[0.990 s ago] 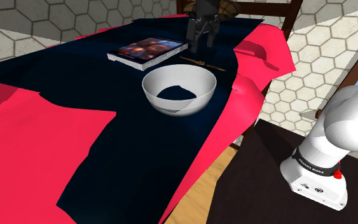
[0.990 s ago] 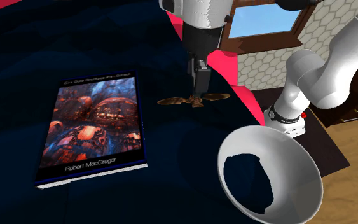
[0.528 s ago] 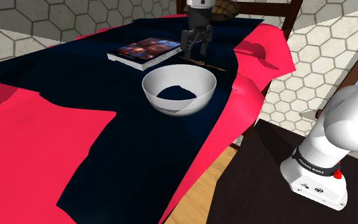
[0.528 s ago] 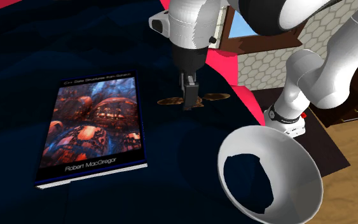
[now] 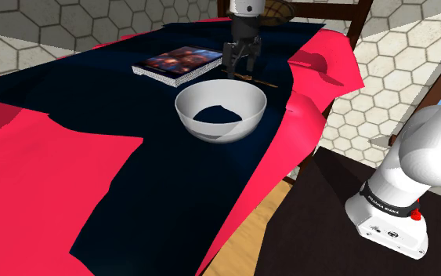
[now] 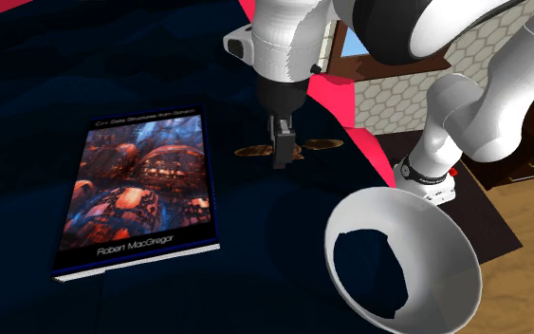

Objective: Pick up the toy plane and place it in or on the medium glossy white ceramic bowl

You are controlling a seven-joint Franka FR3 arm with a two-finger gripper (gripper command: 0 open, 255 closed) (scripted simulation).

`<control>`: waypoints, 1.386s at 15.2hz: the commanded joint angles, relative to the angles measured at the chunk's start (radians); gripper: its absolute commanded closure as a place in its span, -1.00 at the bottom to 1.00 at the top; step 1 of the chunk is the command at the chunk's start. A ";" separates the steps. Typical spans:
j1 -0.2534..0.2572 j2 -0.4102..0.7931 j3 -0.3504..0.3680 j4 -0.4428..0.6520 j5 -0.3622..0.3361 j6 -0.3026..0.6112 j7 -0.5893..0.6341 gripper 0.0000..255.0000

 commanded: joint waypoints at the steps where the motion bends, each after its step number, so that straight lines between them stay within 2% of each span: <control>1: 0.000 0.000 0.000 0.000 0.000 0.000 0.000 -1.00; 2: 0.000 0.000 0.000 0.000 0.000 0.000 0.000 1.00; 11: 0.000 0.000 0.000 0.000 0.000 0.000 0.000 1.00; 21: -0.002 0.013 -0.002 0.148 -0.004 -0.135 0.005 1.00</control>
